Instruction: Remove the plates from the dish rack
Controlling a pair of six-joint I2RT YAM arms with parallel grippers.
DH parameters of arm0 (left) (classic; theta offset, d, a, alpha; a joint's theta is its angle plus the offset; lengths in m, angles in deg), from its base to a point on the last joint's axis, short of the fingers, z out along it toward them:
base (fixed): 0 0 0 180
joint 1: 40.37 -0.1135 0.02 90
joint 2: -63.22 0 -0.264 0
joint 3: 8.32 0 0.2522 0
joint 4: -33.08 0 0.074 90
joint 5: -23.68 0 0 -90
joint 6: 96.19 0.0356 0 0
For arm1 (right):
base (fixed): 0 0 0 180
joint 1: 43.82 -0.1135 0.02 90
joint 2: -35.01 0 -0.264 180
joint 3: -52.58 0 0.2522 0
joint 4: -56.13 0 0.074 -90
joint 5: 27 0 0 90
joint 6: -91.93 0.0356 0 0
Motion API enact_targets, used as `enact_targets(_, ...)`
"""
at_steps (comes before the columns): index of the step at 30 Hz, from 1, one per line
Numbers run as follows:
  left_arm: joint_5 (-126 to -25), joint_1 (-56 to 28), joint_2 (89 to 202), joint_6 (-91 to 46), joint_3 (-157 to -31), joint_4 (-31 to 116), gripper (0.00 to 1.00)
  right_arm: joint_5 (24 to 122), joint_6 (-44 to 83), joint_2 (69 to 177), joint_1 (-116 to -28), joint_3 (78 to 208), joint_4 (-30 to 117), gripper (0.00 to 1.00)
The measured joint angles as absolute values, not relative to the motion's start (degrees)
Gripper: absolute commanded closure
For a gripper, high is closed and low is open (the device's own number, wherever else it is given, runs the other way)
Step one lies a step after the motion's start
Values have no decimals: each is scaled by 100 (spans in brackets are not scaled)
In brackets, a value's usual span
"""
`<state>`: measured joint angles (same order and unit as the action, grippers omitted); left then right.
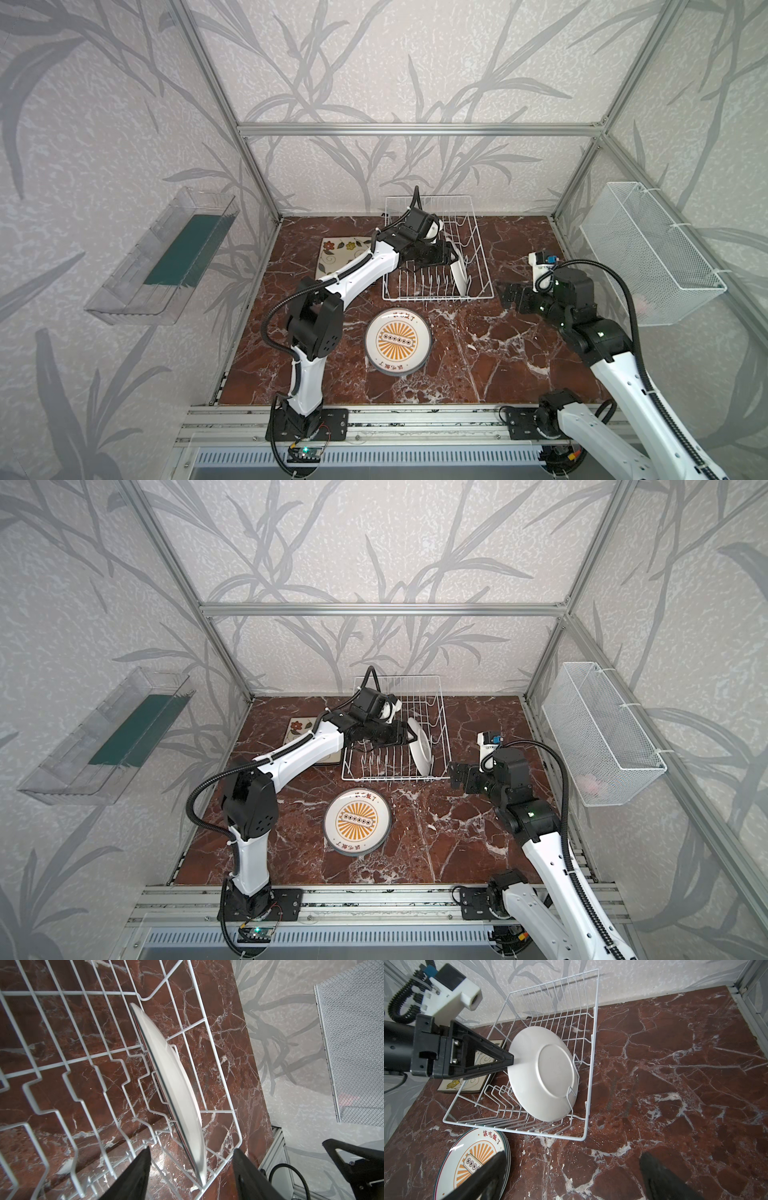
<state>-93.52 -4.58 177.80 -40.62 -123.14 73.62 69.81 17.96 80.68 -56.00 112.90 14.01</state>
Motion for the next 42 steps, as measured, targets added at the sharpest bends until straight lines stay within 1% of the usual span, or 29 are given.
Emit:
enact_targets(3, -9382, -441, 17901, -4172, -12406, 7389, 46, 7031, 1814, 8064, -5515, 11282, 1412, 1)
enact_targets(6, -9404, -443, 17940, -4323, -12408, 7382, 49, 7073, 1827, 8062, -5469, 11271, 1423, 1)
enact_targets(9, -9481, -436, 17973, -4476, -12404, 7325, 55, 7104, 1842, 8062, -5458, 11271, 1425, 1)
enact_targets(17, -9675, -430, 18117, -4609, -12415, 7251, 58, 7104, 1910, 8062, -5426, 11271, 1423, 1)
enact_targets(21, -9678, -403, 18159, -4602, -12415, 7225, 63, 7112, 1938, 8062, -5423, 11271, 1425, 1)
enact_targets(25, -9678, -366, 18161, -4589, -12415, 7168, 64, 7123, 1940, 8060, -5423, 11271, 1436, 1)
enact_targets(32, -9739, -353, 18161, -4602, -12412, 7157, 77, 7112, 1923, 8003, -5419, 11271, 1464, 1)
enact_targets(37, -9820, -340, 18161, -4653, -12415, 7142, 79, 7104, 1908, 8003, -5419, 11271, 1466, 1)
enact_targets(42, -9863, -338, 18161, -4784, -12415, 7056, 87, 7099, 1886, 8003, -5419, 11271, 1466, 1)
